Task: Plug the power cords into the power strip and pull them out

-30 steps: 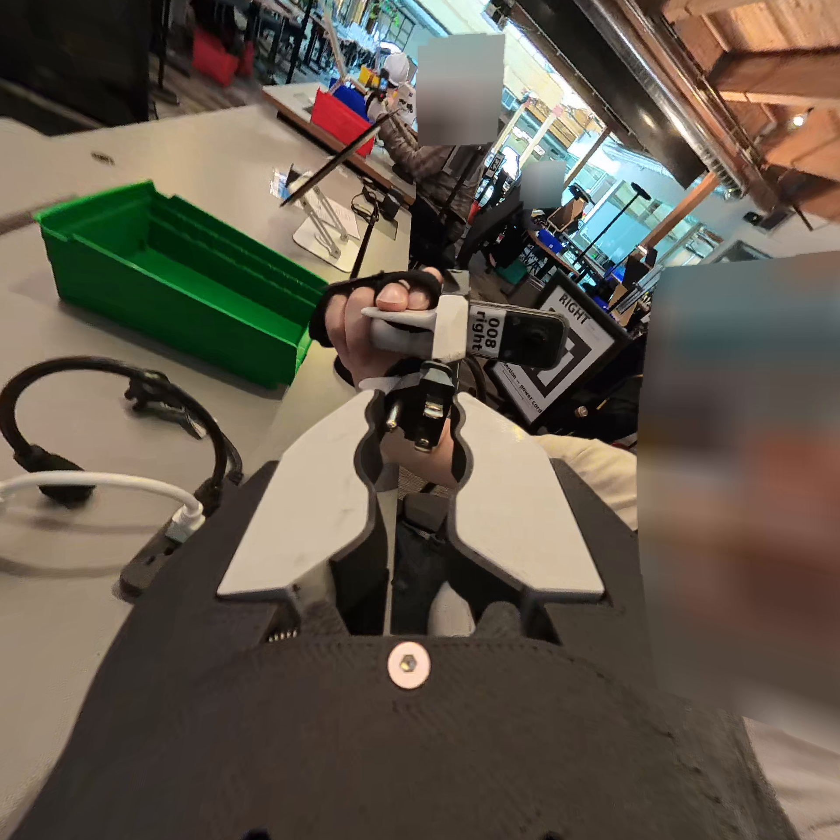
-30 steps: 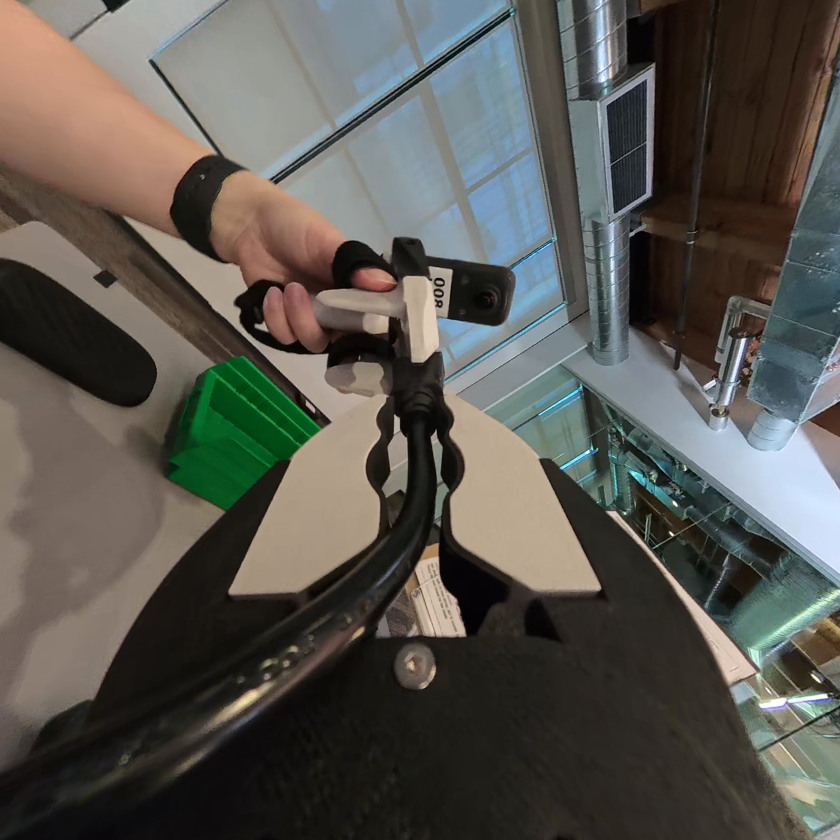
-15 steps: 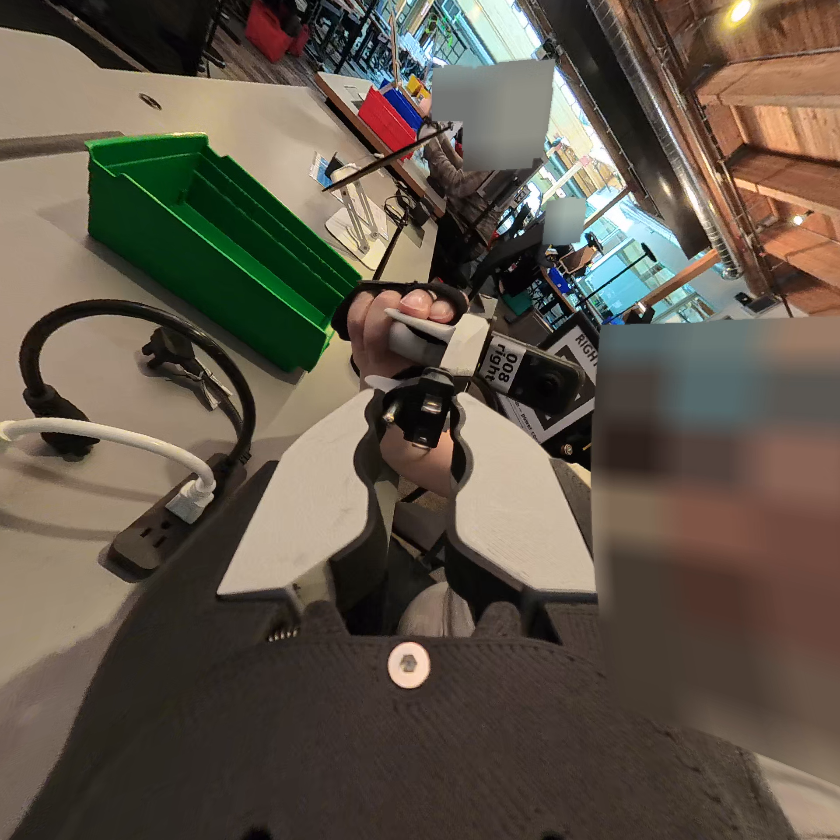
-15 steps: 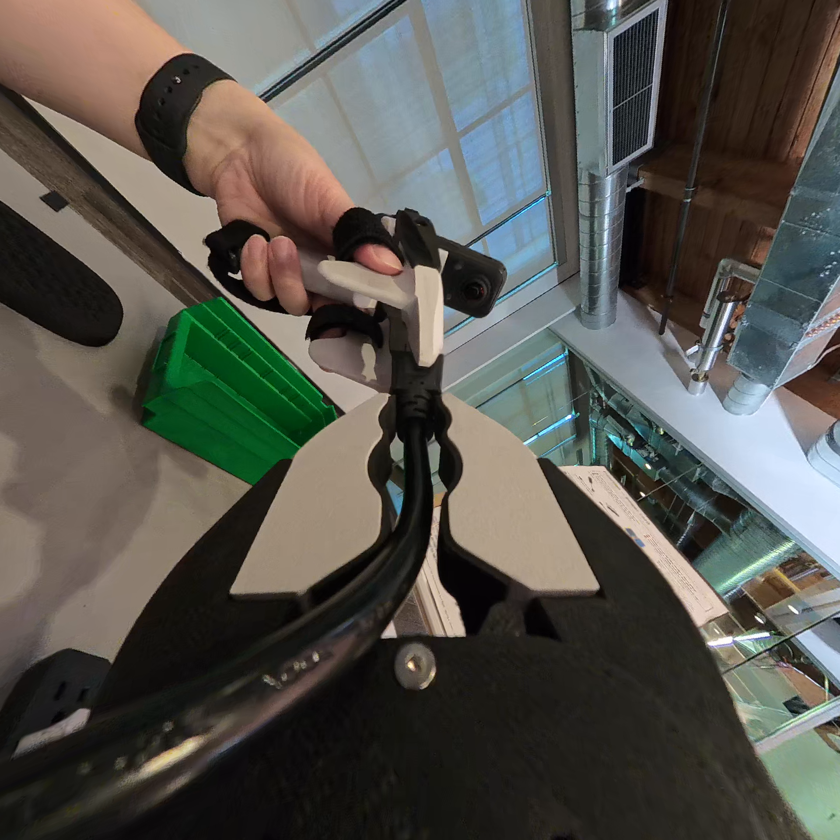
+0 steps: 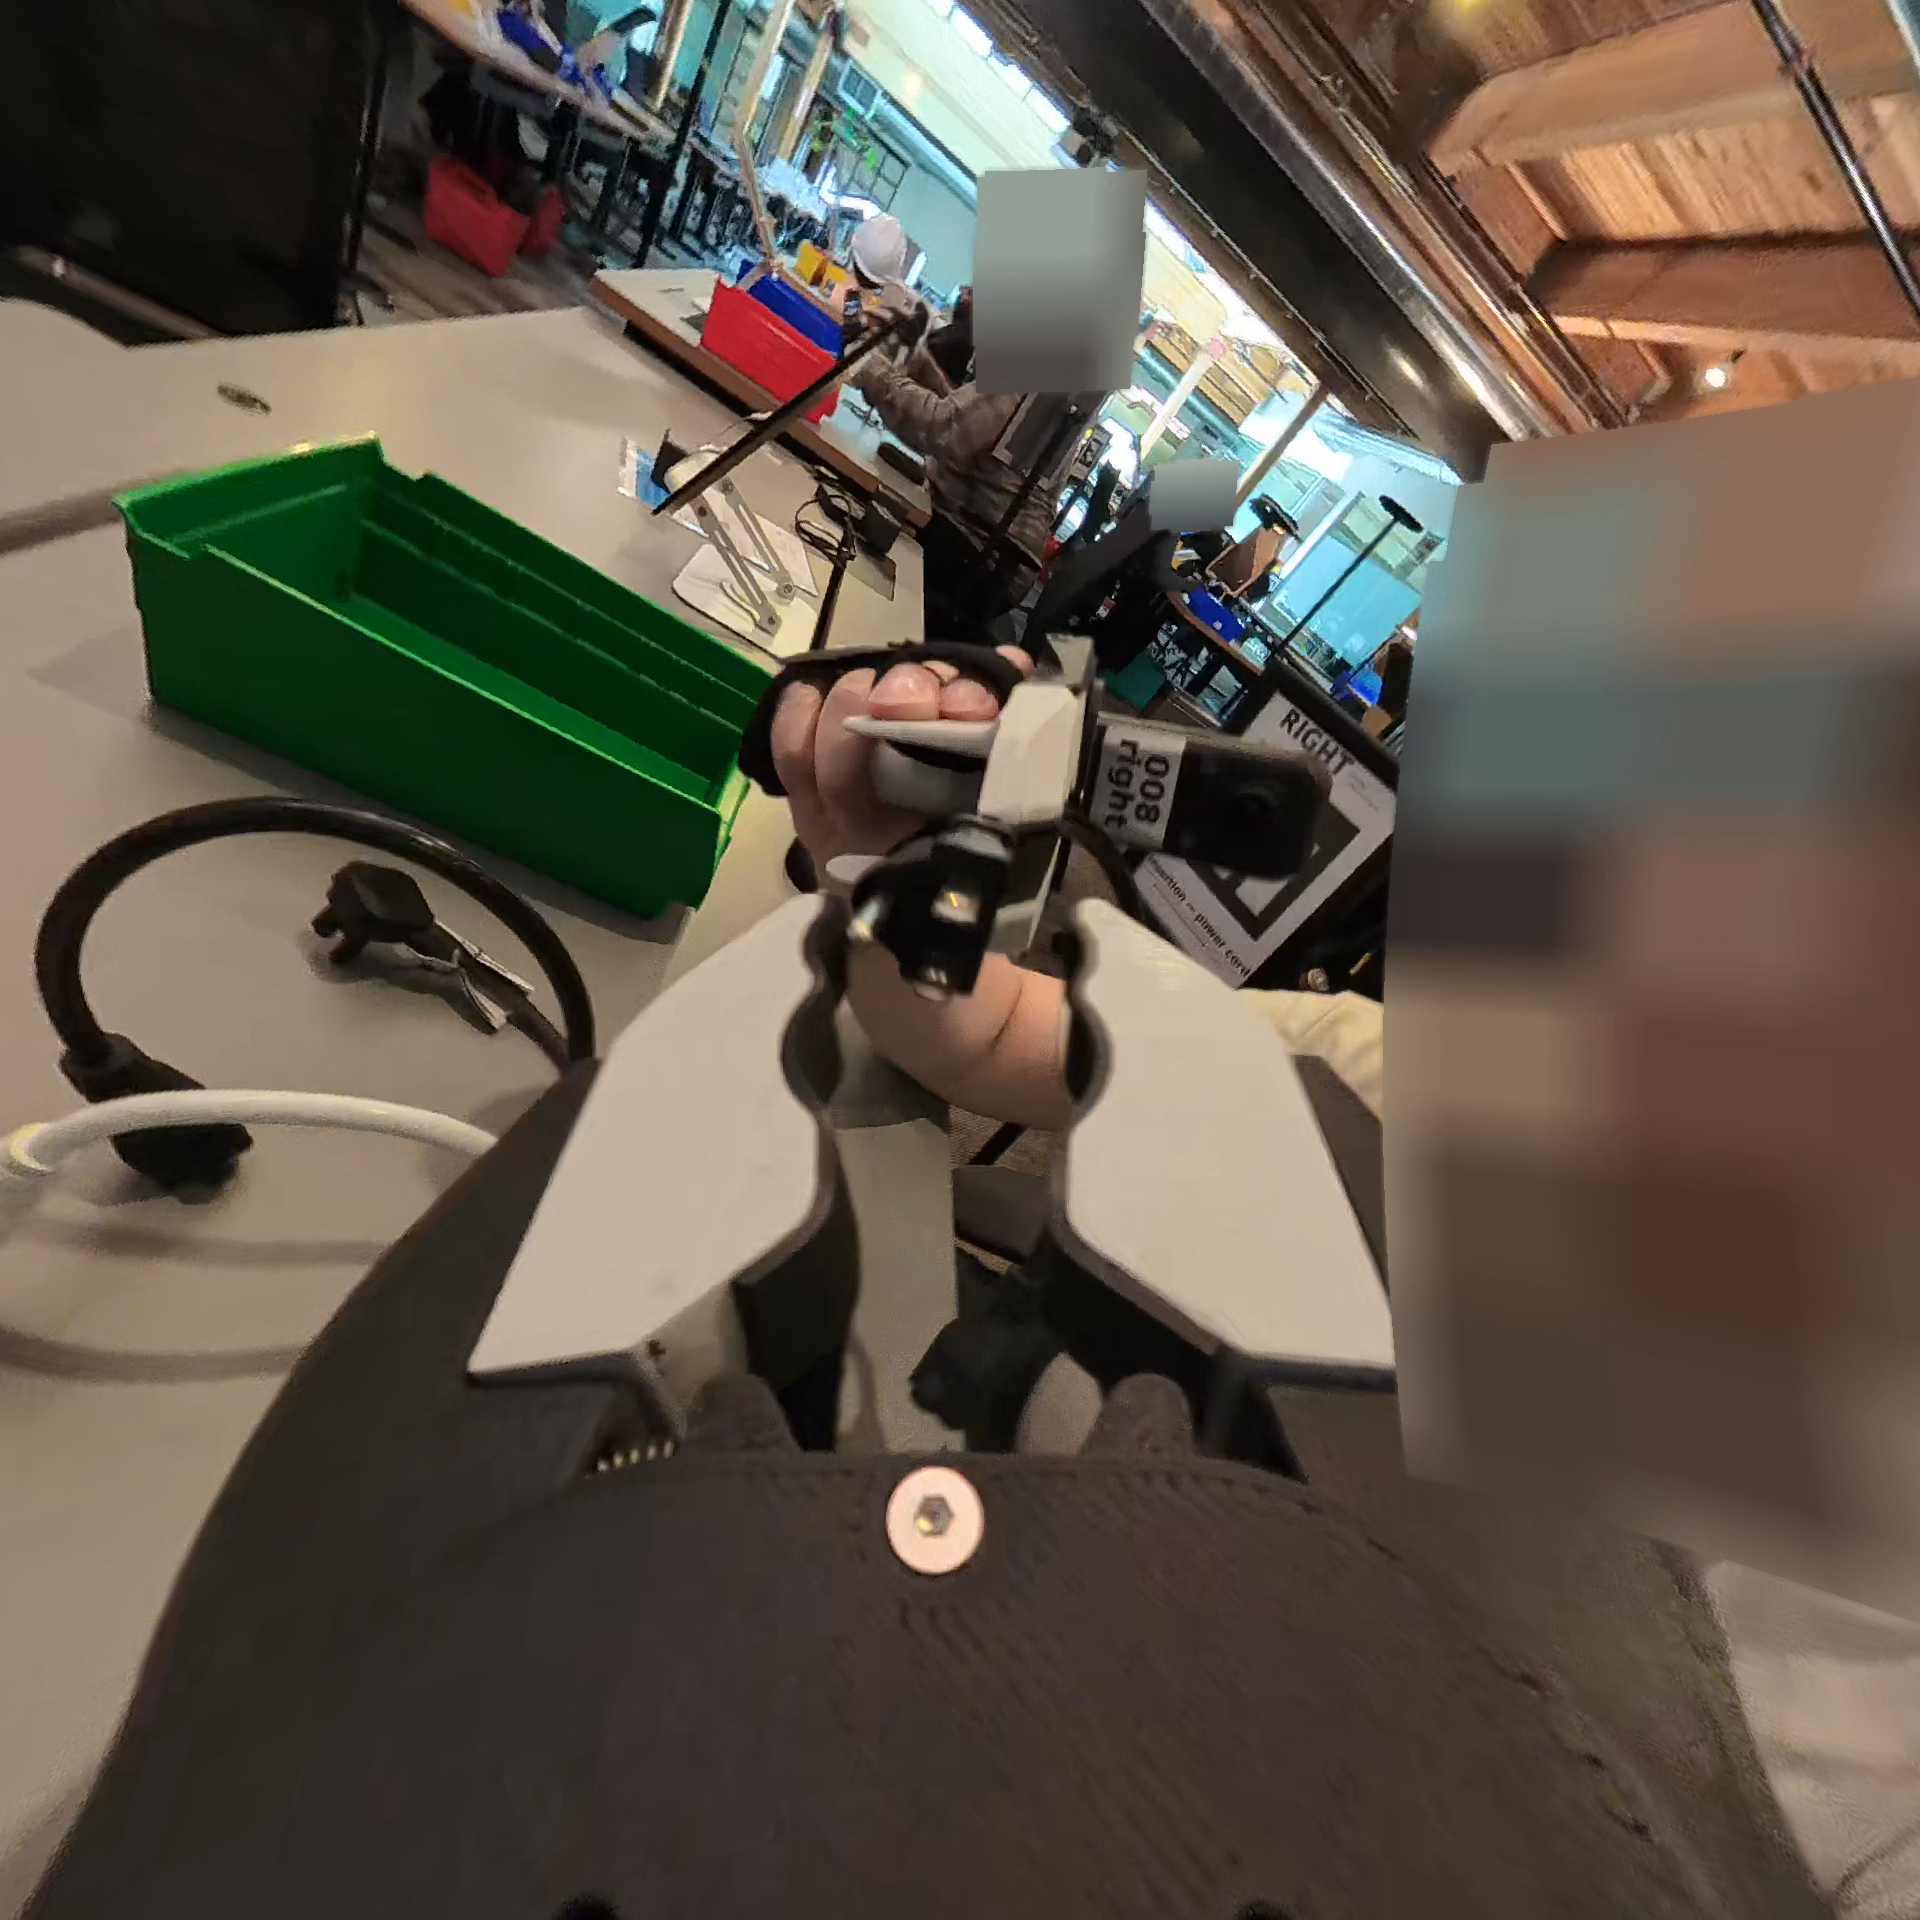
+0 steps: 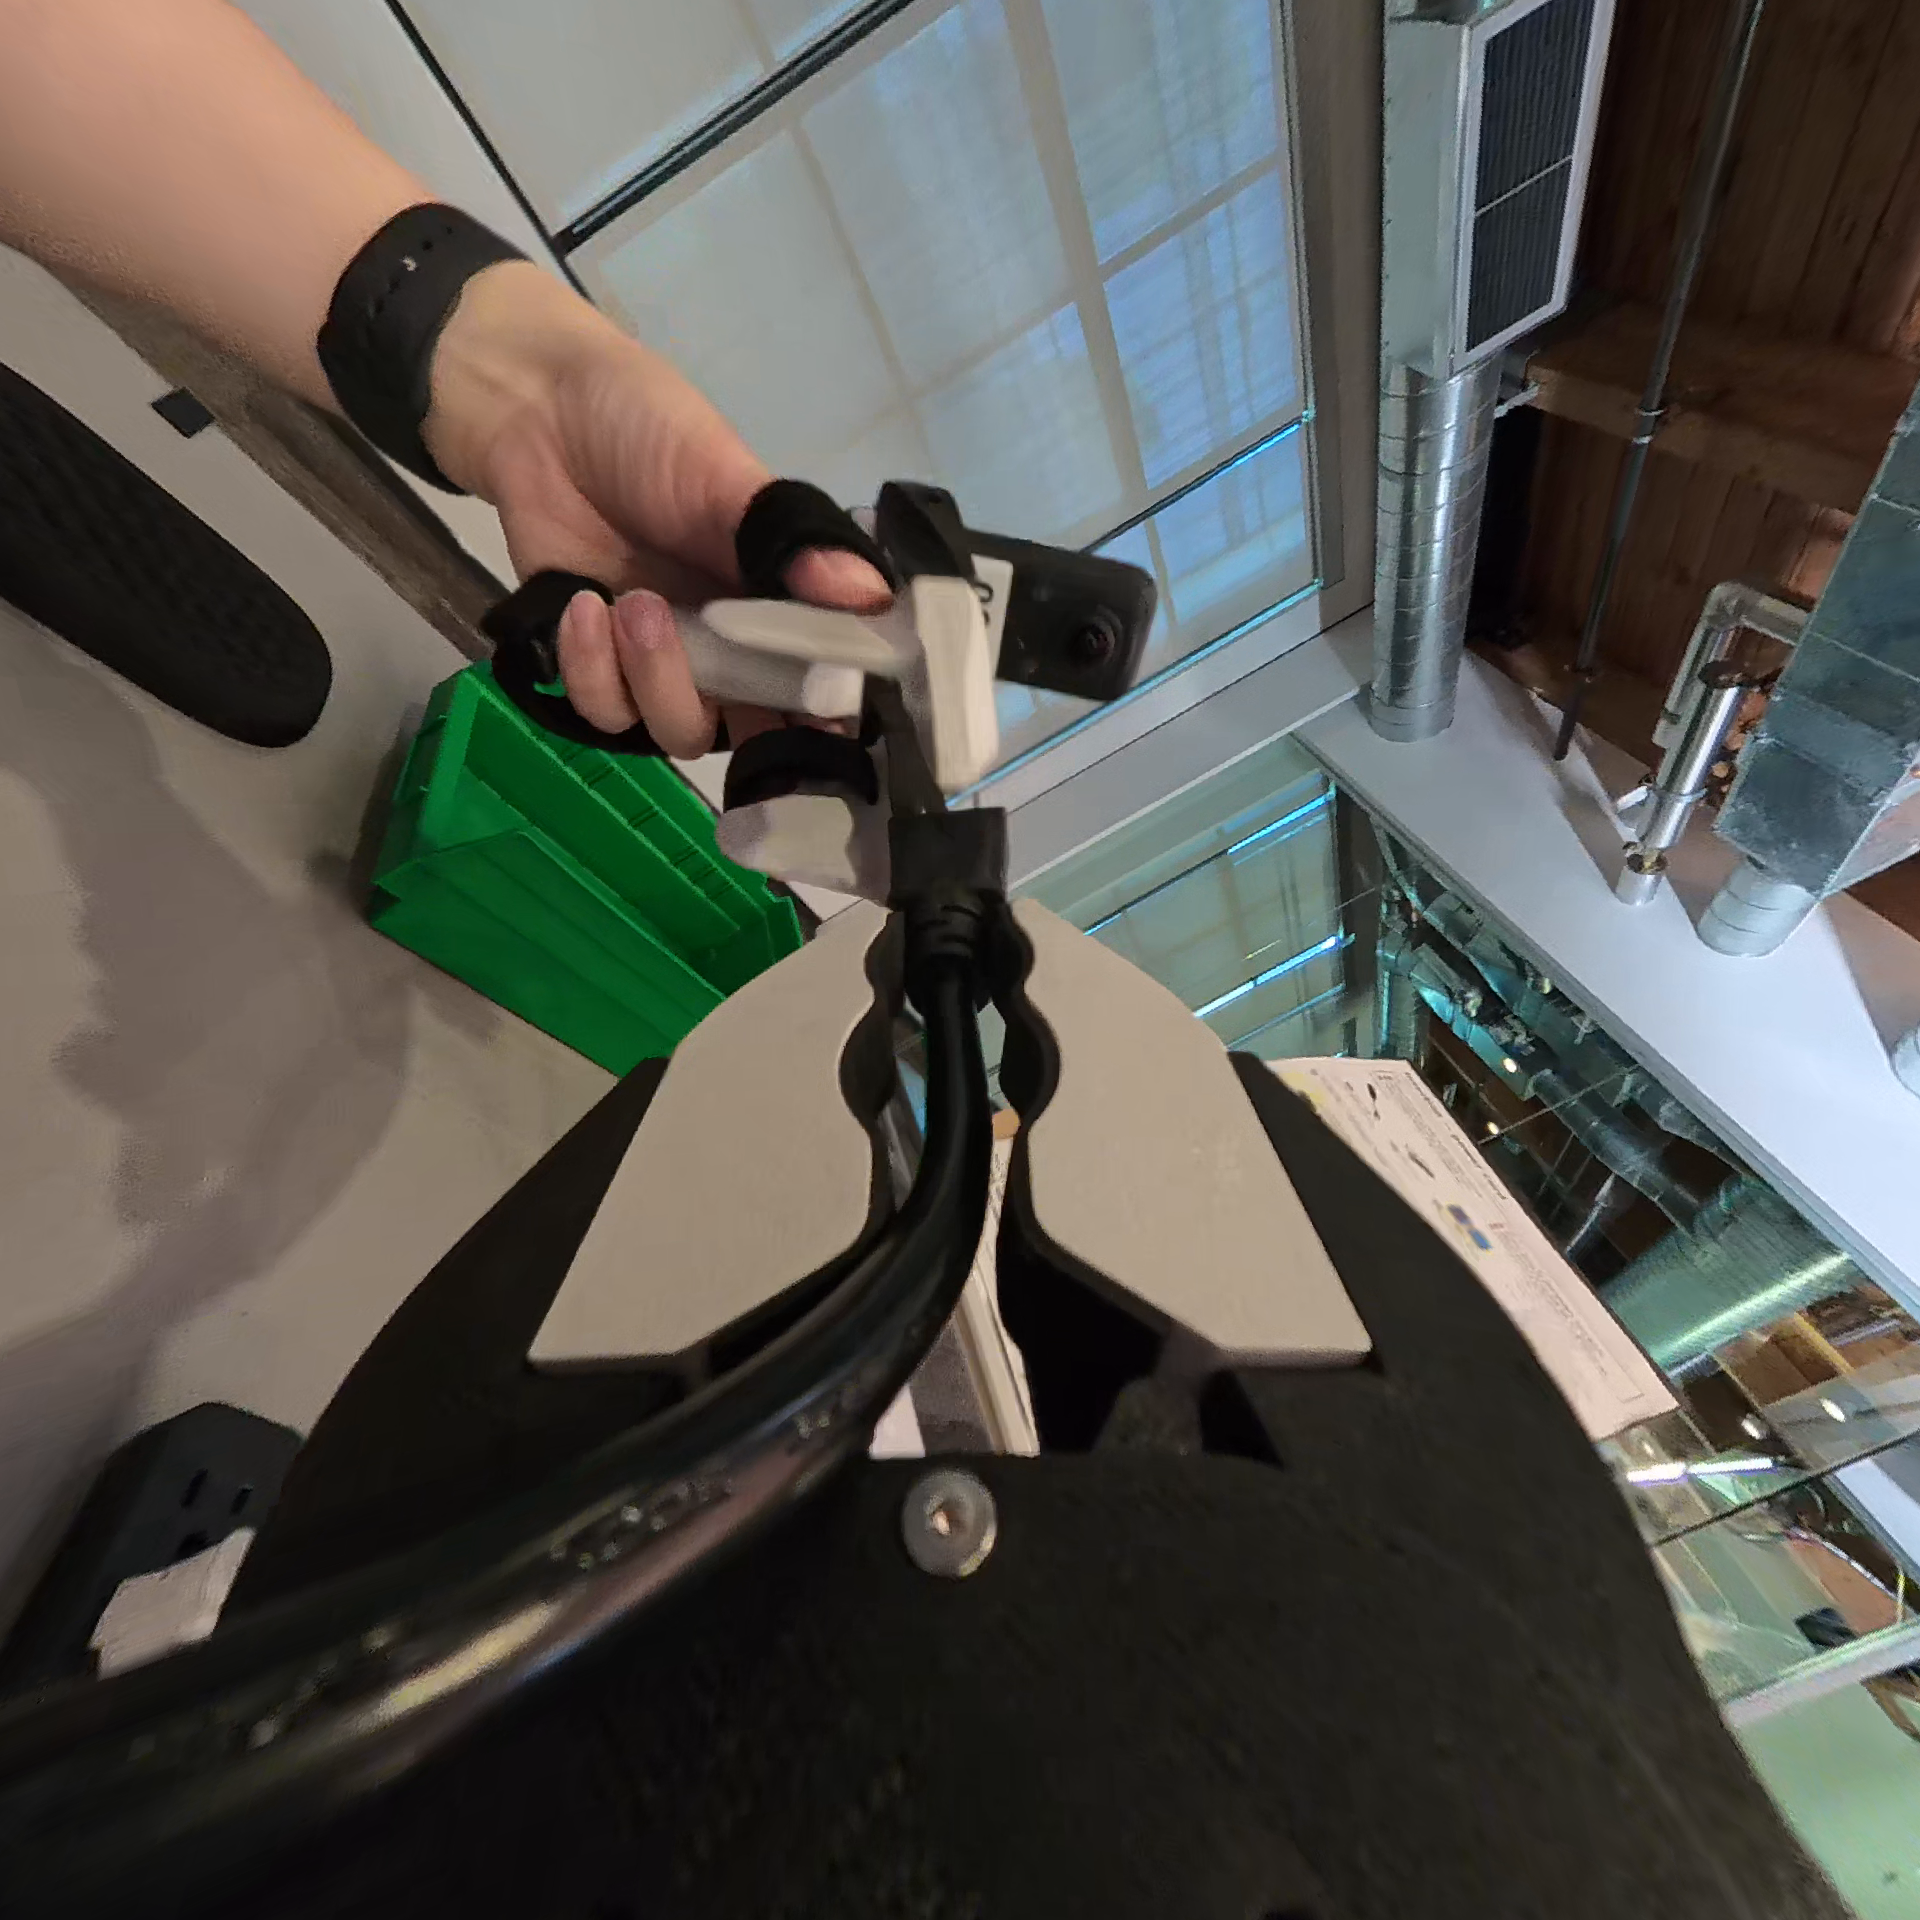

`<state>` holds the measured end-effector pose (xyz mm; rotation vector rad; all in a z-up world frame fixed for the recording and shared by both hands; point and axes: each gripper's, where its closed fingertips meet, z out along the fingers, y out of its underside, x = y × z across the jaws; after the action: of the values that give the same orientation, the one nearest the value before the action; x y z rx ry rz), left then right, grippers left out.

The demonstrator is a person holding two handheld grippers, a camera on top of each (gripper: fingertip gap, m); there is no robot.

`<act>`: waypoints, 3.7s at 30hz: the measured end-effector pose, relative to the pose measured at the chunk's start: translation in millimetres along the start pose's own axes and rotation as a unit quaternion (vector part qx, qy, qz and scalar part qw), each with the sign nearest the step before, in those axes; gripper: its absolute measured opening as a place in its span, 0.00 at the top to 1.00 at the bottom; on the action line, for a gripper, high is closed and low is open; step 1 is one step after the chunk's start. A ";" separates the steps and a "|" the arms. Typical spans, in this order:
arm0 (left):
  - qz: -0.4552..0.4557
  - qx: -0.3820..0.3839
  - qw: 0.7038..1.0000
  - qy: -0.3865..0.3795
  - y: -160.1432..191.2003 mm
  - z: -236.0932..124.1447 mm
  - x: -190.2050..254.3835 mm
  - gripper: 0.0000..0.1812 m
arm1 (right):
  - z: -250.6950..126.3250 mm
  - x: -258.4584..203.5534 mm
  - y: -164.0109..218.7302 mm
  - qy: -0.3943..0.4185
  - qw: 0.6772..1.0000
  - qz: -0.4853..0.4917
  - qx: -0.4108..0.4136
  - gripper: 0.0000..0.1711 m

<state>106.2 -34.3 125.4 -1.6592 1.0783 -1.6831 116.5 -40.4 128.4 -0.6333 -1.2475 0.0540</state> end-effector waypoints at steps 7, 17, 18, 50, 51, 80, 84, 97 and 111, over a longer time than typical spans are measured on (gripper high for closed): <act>0.174 -0.107 0.965 -0.167 104.5 -10.3 -106.4 0.61 | -22.5 -1.3 40.5 -0.124 0.978 0.142 -0.095 0.90; 0.207 -0.258 0.927 -0.176 185.6 20.4 -194.3 0.62 | -8.9 -58.1 80.3 -0.274 0.909 0.227 -0.219 0.90; 0.220 -0.258 0.924 -0.175 186.9 21.3 -197.1 0.62 | -6.8 -63.5 87.0 -0.294 0.896 0.227 -0.243 0.90; 0.310 -0.132 0.913 -0.231 150.8 -13.5 -197.2 0.53 | -14.0 -154.8 130.9 -0.508 0.679 0.162 -0.505 0.90; 0.302 -0.130 0.915 -0.233 150.4 -13.9 -198.1 0.53 | -14.5 -156.1 131.0 -0.513 0.674 0.166 -0.506 0.90; 0.179 -0.064 0.963 -0.189 176.9 -47.3 -110.6 0.91 | -15.3 -156.3 144.4 -0.497 0.656 0.205 -0.529 0.90; 0.194 -0.073 0.951 -0.231 165.9 -55.1 -119.3 0.99 | -14.6 -156.4 143.0 -0.493 0.649 0.226 -0.534 0.90; 0.209 0.040 0.877 -0.431 129.8 -109.8 -140.7 0.77 | -12.7 -161.0 149.3 -0.474 0.619 0.234 -0.580 0.90; 0.251 -0.143 0.908 -0.304 182.7 20.7 -166.9 0.64 | -13.1 -160.7 148.7 -0.472 0.630 0.228 -0.573 0.91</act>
<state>114.4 2.3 -120.1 -1.7080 1.3075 -0.6351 117.7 17.5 -83.1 -2.2730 -2.0576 -0.0040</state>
